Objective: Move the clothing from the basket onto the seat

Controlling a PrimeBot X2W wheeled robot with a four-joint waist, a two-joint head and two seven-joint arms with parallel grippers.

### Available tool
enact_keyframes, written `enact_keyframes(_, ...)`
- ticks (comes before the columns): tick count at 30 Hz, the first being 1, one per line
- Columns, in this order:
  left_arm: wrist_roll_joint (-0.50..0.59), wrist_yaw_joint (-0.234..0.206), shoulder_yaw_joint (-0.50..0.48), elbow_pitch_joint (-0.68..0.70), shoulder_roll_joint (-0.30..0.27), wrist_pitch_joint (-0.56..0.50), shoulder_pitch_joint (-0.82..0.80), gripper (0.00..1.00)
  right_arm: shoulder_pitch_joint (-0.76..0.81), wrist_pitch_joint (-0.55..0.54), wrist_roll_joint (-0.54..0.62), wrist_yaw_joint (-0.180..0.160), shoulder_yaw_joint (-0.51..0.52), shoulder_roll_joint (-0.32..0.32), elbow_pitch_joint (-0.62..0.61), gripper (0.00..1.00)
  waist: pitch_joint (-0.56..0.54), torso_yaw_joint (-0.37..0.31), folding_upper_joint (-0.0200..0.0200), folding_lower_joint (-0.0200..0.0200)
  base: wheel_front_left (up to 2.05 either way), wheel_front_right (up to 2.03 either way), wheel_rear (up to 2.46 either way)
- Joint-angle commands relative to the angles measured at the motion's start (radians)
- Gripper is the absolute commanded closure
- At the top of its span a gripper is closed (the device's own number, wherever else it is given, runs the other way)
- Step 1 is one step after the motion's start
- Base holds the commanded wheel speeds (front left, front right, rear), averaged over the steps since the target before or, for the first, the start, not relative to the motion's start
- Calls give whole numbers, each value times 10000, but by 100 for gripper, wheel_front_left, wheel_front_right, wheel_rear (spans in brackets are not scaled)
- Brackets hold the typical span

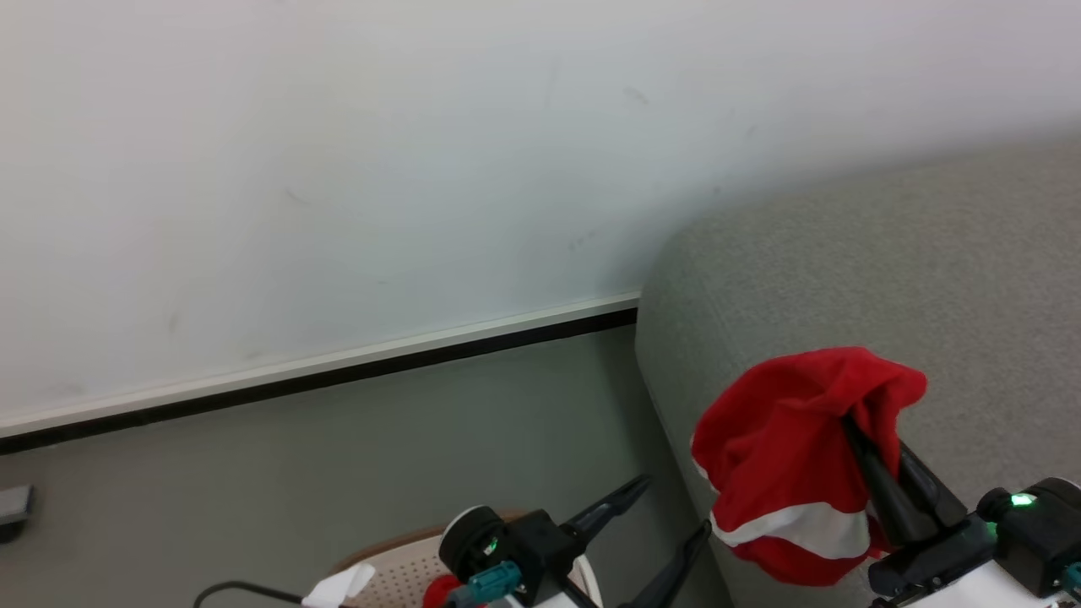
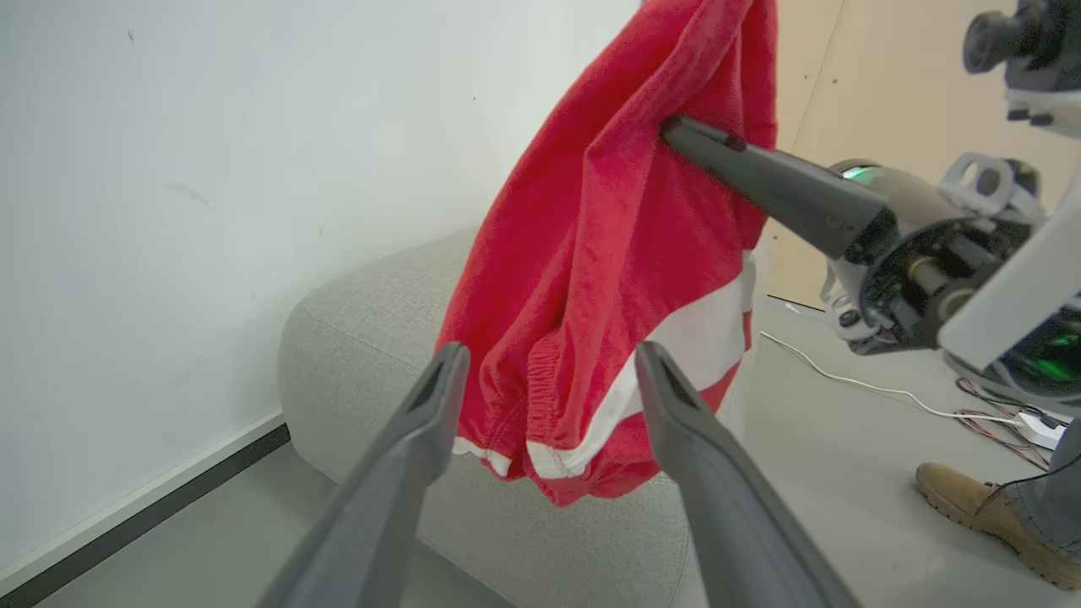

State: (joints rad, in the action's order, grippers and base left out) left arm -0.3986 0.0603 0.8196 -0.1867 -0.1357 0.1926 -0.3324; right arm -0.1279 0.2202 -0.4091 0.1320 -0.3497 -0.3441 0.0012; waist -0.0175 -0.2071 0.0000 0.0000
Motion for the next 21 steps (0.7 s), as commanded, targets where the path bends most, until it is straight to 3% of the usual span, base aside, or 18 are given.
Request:
enact_keyframes(1,58,29,74,-179,75,102,-51,0,220,-40,113,-25,303,-59,-231,100,246,-669,0,0,0,0,0)
enact_keyframes(12,-16,172,423,-779,344,332,-152,0,726,-314,329,-25,943,-39,-885,100,427,-1335,0,0,0,0,0)
enact_keyframes(21,189,218,507,-721,261,229,-687,0,579,-121,656,-25,1763,499,-950,100,1565,-908,0,0,0,0,0)
